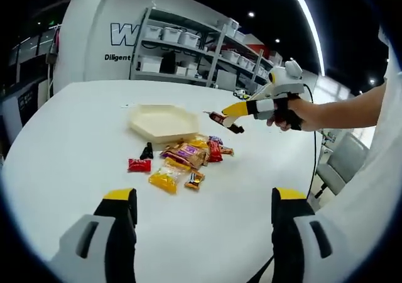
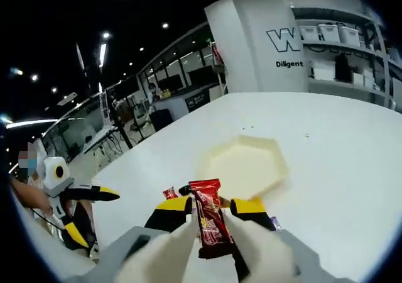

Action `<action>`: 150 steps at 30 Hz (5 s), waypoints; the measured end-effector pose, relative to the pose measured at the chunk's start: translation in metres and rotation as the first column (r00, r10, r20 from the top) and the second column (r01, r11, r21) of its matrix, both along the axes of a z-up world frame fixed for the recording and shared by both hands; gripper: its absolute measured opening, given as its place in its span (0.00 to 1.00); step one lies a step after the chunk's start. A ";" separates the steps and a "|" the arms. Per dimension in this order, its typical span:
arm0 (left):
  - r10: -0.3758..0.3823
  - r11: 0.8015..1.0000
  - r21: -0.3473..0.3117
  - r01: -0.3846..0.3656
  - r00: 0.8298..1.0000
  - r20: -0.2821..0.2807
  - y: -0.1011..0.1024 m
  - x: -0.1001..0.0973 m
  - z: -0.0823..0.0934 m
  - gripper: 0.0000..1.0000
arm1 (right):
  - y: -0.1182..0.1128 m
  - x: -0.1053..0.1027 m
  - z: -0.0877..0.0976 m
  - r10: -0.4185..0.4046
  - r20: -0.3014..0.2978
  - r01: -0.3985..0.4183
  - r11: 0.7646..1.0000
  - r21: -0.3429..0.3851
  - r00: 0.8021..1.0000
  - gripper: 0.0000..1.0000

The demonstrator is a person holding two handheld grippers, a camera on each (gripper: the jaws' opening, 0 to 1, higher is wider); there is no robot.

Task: Place the target food into the container with the food tongs after gripping and lifting it, then release it inside without dropping or visibly crushing the food.

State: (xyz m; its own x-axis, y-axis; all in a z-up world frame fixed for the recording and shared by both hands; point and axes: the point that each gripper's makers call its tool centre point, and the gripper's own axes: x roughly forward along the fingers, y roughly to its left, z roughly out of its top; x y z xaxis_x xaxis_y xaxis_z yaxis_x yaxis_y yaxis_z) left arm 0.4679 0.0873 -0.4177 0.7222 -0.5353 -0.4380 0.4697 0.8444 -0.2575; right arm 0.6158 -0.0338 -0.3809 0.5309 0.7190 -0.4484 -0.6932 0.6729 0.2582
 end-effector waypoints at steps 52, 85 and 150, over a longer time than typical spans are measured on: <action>0.056 0.998 -0.017 -0.056 0.998 0.017 0.014 0.011 0.013 0.87 | 0.035 0.086 0.085 -0.026 0.134 0.011 0.993 0.115 0.991 0.21; 0.037 0.999 -0.006 -0.037 0.999 -0.001 0.008 0.006 0.005 0.93 | -0.042 0.027 -0.040 -0.056 -0.029 0.053 0.993 -0.101 0.998 0.22; 0.014 1.000 0.009 -0.014 0.999 -0.029 0.014 -0.009 -0.002 0.88 | -0.061 0.003 -0.102 -0.181 -0.126 0.153 0.966 -0.208 0.975 0.15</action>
State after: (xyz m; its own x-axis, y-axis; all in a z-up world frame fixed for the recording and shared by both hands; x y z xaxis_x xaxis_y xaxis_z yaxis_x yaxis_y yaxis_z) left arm 0.4590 0.1011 -0.4193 0.7168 -0.5210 -0.4633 0.4502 0.8533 -0.2631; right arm 0.6184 -0.0951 -0.4827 0.5563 0.5162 -0.6512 -0.5321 0.8232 0.1979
